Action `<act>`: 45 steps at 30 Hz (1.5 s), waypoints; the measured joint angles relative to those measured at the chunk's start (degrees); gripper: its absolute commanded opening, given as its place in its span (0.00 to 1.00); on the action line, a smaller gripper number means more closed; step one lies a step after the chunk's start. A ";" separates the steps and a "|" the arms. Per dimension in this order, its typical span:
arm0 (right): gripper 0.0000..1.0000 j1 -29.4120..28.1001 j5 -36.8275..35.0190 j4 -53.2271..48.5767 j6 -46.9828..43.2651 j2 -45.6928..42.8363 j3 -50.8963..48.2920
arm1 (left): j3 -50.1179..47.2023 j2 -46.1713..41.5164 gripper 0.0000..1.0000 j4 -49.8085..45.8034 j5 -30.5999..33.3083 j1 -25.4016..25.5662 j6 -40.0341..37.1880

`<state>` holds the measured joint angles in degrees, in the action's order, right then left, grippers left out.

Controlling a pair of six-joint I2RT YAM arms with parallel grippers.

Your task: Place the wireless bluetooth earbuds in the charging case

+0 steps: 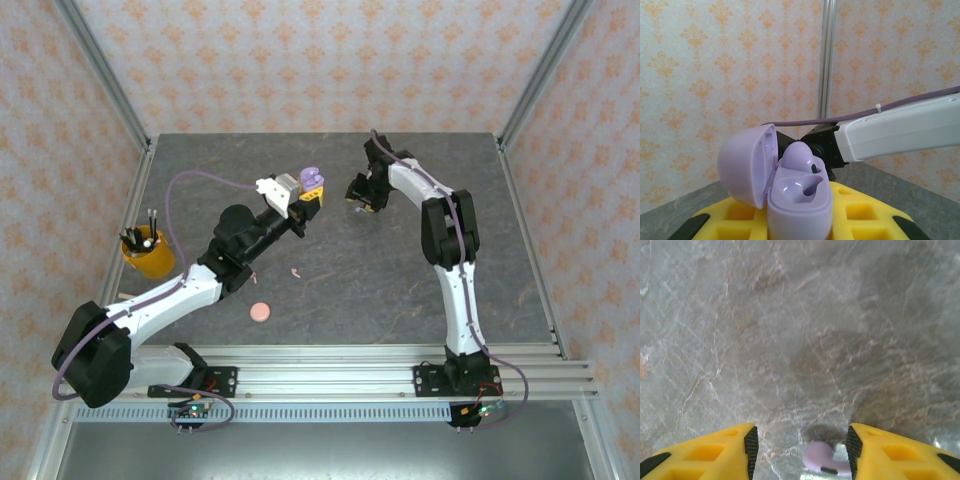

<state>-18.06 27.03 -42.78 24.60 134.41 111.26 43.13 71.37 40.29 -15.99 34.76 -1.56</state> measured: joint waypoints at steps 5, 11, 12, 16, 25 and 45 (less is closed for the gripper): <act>0.51 -1.44 0.46 1.42 0.09 -3.67 -6.27 | -0.24 -0.20 0.00 -0.02 0.00 0.00 0.00; 0.55 -2.97 -2.89 0.98 0.70 -6.62 -9.81 | -0.24 -0.33 0.00 0.00 0.00 0.00 0.00; 0.55 -3.04 -4.02 0.72 0.87 -6.88 -9.81 | -0.24 -0.33 0.00 0.00 0.00 0.00 0.00; 0.55 -2.99 -8.59 -1.25 1.81 -7.19 -8.44 | -0.24 -0.37 0.00 0.00 0.02 0.00 0.00; 0.49 -3.02 -11.80 -5.46 4.42 -3.32 3.37 | -0.24 -0.37 0.00 0.00 0.22 0.00 -0.20; 0.40 -4.52 -13.66 -12.33 5.42 3.89 8.44 | -0.28 -0.37 0.00 0.04 0.22 0.00 -1.14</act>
<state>-22.59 13.37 -55.11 30.02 138.30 119.70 42.85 71.00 40.34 -15.77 34.76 -2.70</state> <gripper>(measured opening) 0.412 0.223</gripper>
